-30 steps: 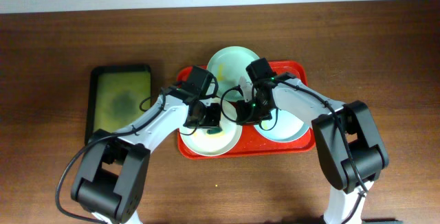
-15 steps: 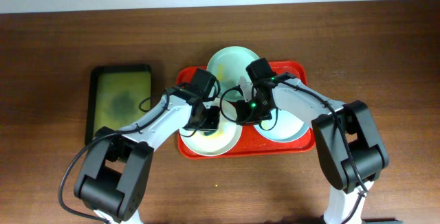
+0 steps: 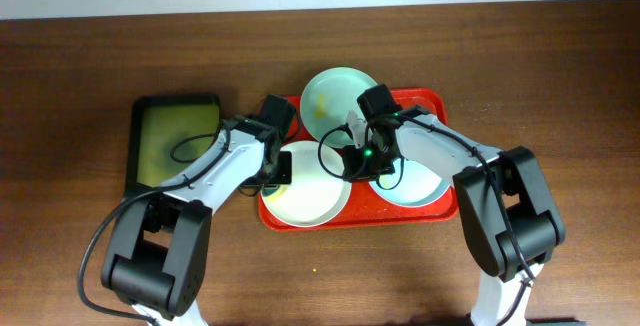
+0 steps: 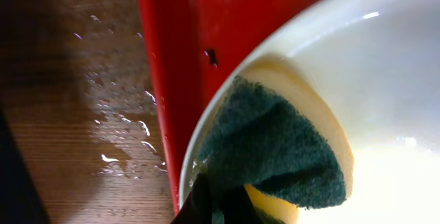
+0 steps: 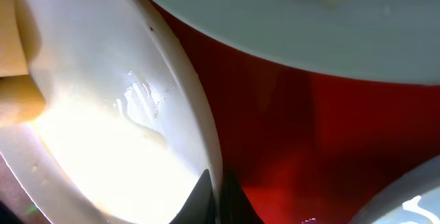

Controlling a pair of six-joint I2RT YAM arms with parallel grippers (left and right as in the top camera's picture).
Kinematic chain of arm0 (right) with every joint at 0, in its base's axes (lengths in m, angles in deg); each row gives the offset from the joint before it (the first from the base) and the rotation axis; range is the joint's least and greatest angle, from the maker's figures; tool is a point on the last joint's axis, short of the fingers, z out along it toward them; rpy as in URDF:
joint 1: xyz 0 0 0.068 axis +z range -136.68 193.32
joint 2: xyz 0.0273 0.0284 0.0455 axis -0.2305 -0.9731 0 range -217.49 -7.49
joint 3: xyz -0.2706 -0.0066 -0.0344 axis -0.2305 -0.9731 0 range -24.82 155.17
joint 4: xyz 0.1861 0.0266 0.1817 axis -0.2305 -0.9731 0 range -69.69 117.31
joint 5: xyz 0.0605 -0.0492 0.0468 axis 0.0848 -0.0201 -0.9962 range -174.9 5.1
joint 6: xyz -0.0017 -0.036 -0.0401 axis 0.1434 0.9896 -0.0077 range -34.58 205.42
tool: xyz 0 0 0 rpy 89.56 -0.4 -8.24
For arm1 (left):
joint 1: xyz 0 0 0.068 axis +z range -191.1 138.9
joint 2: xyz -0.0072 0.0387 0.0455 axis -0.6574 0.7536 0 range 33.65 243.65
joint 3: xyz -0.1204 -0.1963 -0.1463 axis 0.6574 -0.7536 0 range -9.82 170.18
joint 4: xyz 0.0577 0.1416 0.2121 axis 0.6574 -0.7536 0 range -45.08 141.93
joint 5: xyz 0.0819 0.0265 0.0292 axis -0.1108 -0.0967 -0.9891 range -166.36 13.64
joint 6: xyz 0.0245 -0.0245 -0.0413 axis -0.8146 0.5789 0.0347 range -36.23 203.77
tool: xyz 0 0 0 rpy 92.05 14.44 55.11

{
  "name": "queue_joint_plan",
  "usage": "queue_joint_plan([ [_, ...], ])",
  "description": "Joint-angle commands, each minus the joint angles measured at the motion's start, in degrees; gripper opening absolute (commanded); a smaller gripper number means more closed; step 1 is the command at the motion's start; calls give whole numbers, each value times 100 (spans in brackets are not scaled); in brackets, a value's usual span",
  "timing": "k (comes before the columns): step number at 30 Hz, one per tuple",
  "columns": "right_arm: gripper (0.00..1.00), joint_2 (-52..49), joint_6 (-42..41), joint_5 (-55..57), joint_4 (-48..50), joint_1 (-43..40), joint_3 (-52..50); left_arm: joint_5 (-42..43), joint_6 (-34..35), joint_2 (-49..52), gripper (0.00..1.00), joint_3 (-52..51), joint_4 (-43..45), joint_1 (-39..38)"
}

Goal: Clean dirty plates on tray and stack at the side
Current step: 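Hold the white plate with right gripper and scrub it with left sponge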

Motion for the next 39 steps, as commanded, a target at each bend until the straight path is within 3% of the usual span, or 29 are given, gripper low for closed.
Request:
queue_joint_plan([
  [1,4,-66,66,122,-37,-7,-74,-157,81,-33,0,343,-57,109],
  [9,4,-66,66,120,26,-7,-74,2068,79,-92,0,203,428,76],
  [14,4,-66,66,118,22,-4,-74,1912,81,44,0,-109,616,-98],
  [17,4,-66,63,118,20,-4,-74,1231,81,50,0,-210,496,-133],
  [23,4,-66,66,118,0,-4,-74,-1349,520,24,0,-146,-361,-105],
  [26,4,-66,66,120,2,-7,-74,-1528,664,-125,0,85,-704,-107],
  [29,4,-66,66,120,4,-4,-74,-702,678,-389,0,254,-608,-107],
  [34,4,-66,66,118,26,-4,-74,1799,675,-463,0,210,120,-219],
  [39,4,-66,66,120,22,-4,-74,1963,675,-243,0,72,232,-601],
])
